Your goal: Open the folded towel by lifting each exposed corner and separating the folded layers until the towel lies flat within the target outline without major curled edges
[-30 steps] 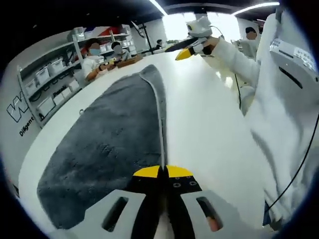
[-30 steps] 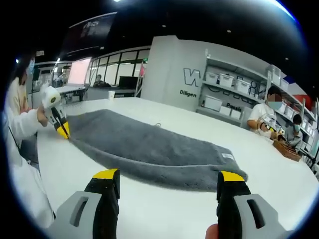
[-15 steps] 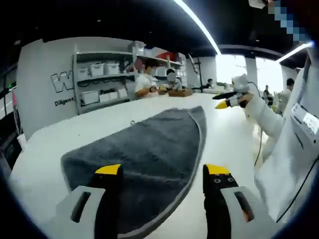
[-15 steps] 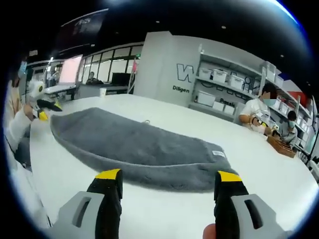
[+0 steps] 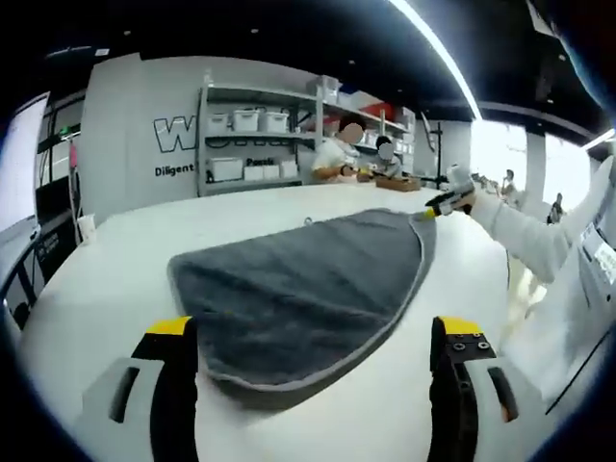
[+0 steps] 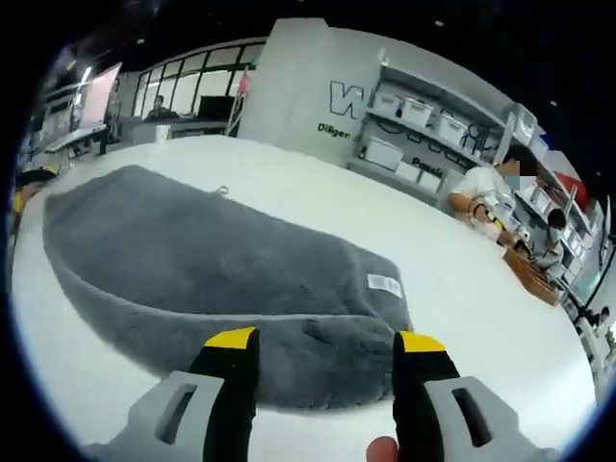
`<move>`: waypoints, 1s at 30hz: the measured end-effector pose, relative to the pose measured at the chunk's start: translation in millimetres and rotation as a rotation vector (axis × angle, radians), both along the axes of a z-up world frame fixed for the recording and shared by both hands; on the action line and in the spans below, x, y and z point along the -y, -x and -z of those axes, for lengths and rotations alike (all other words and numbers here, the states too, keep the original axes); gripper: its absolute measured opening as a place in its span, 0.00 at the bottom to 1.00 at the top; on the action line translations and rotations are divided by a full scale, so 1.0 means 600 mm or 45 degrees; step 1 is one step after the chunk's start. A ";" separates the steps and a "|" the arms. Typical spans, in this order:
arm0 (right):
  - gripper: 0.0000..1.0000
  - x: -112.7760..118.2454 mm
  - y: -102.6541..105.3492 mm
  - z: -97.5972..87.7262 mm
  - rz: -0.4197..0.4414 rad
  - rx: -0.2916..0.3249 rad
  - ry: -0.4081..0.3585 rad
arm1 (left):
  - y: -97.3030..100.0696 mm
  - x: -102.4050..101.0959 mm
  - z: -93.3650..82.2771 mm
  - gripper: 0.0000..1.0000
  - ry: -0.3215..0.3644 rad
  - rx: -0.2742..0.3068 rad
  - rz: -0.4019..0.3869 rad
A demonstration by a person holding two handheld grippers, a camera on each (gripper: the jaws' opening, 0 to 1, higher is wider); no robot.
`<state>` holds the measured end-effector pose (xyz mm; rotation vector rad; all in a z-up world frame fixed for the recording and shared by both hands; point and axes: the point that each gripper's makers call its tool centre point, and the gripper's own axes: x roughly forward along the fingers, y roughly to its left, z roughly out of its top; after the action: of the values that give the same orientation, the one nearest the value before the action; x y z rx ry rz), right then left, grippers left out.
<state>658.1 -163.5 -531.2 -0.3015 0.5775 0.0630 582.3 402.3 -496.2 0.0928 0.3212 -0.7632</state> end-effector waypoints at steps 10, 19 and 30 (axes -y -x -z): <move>0.02 0.016 -0.028 0.048 0.013 -0.092 -0.084 | -0.001 -0.007 -0.006 0.98 0.021 0.014 -0.013; 0.00 0.025 0.032 0.034 0.039 -0.068 -0.130 | 0.000 -0.003 -0.003 0.96 0.027 0.007 -0.002; 0.00 0.044 0.172 0.035 0.134 0.015 -0.218 | -0.006 -0.007 0.006 0.95 0.023 -0.008 -0.017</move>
<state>555.1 -189.9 -552.0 -0.1044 0.5718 0.0089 585.8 406.4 -499.7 0.0713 0.3208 -0.7529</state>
